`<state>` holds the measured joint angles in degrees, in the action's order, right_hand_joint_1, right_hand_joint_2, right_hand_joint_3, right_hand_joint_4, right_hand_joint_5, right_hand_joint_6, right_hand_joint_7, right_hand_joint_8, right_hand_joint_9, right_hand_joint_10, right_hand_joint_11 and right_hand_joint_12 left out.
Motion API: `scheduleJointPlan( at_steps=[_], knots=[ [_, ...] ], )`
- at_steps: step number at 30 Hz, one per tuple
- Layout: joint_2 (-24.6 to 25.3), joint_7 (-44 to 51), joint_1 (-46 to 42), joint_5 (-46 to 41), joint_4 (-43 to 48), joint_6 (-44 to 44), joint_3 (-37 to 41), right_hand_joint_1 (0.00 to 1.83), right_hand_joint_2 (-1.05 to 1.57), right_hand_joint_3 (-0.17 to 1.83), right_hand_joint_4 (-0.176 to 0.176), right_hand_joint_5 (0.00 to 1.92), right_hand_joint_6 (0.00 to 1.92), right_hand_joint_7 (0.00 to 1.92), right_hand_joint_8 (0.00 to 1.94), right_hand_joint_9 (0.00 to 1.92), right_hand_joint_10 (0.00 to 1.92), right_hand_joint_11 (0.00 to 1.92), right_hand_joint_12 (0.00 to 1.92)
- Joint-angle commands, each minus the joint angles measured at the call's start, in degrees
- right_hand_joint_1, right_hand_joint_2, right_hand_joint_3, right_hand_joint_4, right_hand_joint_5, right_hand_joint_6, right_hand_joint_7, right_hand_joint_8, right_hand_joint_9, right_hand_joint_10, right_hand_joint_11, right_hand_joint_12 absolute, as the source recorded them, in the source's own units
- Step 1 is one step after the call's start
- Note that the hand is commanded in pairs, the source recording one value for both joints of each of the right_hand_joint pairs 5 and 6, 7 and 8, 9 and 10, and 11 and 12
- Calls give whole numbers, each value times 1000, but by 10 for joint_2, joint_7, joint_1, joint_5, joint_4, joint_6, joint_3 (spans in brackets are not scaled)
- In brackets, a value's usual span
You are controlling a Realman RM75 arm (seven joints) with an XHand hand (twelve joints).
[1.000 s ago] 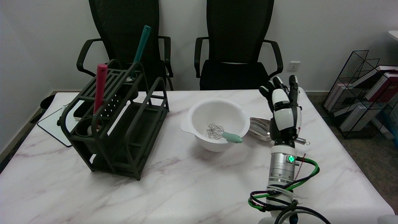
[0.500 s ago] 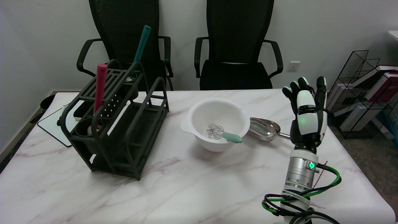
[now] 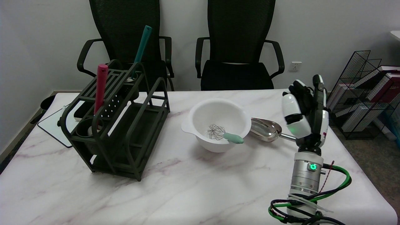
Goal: Pick up the whisk.
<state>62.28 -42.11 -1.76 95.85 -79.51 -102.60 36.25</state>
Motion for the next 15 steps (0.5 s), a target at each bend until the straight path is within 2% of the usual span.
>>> scheduleJointPlan(
  at_steps=[1,7,15],
  knots=[
    [75,382,-7,138,126,14,-40,880,280,940,0,123,123,511,511,540,540,656,656],
    [150,384,1,155,232,-36,-26,857,210,982,0,142,142,515,515,542,542,644,644],
    [171,384,0,168,266,-35,-34,820,227,996,0,71,71,485,485,524,524,614,614]
  ],
)
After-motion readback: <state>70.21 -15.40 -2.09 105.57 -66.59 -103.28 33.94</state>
